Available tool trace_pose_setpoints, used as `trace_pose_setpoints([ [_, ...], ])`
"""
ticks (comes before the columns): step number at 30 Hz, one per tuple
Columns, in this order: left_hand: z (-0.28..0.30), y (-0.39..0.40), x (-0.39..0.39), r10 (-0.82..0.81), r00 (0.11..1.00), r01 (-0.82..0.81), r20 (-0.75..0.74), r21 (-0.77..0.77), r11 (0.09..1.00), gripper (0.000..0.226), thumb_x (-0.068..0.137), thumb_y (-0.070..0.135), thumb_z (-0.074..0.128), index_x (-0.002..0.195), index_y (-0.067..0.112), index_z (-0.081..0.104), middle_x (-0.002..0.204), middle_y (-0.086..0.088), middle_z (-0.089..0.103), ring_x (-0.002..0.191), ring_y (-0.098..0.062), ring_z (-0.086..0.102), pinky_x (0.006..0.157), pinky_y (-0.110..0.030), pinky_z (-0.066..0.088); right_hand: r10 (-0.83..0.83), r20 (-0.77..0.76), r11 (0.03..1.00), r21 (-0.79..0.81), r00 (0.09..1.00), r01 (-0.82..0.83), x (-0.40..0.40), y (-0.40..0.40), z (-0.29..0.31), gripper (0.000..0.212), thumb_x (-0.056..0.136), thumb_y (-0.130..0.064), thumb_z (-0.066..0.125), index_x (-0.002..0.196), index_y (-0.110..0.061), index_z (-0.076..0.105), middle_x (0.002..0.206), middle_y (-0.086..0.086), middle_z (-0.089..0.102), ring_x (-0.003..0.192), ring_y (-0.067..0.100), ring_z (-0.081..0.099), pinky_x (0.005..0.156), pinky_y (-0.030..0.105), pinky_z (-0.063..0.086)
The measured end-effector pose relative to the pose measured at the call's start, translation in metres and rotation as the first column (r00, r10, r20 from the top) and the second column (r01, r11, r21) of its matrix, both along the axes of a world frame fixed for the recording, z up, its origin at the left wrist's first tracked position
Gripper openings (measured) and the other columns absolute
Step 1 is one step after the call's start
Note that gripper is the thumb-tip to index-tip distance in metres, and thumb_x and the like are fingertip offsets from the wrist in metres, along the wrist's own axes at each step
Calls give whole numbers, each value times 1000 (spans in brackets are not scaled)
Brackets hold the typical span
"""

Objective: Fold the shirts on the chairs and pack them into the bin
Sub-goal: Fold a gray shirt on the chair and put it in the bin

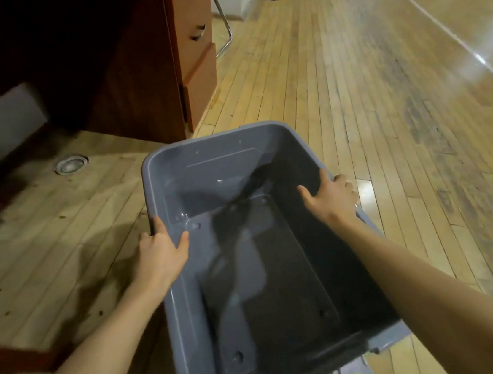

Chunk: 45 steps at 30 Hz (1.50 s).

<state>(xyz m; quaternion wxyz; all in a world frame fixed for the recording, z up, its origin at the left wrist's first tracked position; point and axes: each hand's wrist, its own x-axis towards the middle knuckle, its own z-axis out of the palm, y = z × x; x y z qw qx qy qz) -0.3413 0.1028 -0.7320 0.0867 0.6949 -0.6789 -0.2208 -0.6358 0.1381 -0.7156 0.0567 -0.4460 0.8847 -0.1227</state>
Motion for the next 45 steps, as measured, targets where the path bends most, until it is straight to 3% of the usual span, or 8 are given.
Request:
trace_pose_setpoints([
  [6,-38,10,16,16,1000,-15,25,-34,999,73,95,43,46,149,3,17,121,-31,49,108,-42,52,83,-41,45,49,-3,998,-35,999,-49,8,-8,-32,62,91,-54,45,138,-14,36,123,22,47,116,40,43,100,49,33],
  [11,-48,19,27,-14,1000,15,25,-52,999,64,96,42,44,149,12,24,127,-27,49,116,-41,49,91,-40,43,135,4,991,3,991,-135,2,-8,-43,68,91,-56,44,145,-19,27,126,20,46,117,39,43,101,49,35],
  [16,-44,34,40,-115,986,128,118,-113,985,54,97,47,35,146,23,33,114,-11,58,99,-30,58,81,-35,50,251,-70,966,78,966,-245,11,4,-45,70,94,-59,36,149,-19,20,147,19,32,136,37,28,114,52,14],
  [23,-26,84,61,-259,921,296,292,-89,951,50,99,46,28,146,30,33,125,5,58,112,-21,57,85,-31,47,592,29,805,-66,806,-589,102,46,-41,61,97,-56,33,148,-23,30,149,2,34,138,19,28,109,37,12],
  [27,-19,113,79,-392,854,421,343,-10,907,49,100,46,24,147,32,29,138,6,47,123,-19,48,93,-33,42,750,127,657,-39,649,-753,149,85,-43,80,84,-71,16,147,-23,32,144,-2,42,133,16,36,104,32,9],
  [30,-15,112,91,-410,794,462,449,-8,887,47,99,48,24,145,37,30,137,-1,35,123,-22,36,97,-37,37,833,210,525,-11,511,-851,176,106,-51,71,92,-67,30,149,-25,26,146,-3,43,134,14,36,108,35,8],
  [35,-15,90,110,-505,715,547,483,63,835,49,102,46,17,149,37,14,160,3,-4,146,-18,-8,117,-39,-1,889,274,376,23,367,-926,205,111,-57,77,91,-61,43,152,-22,16,147,-1,41,131,15,37,107,34,11],
  [45,-32,81,111,-560,757,609,336,-52,792,46,100,44,31,144,31,34,153,5,27,146,-11,5,116,-35,2,858,396,338,43,327,-940,184,95,-54,70,93,-40,50,152,-27,14,147,-6,39,131,5,31,109,29,0],
])
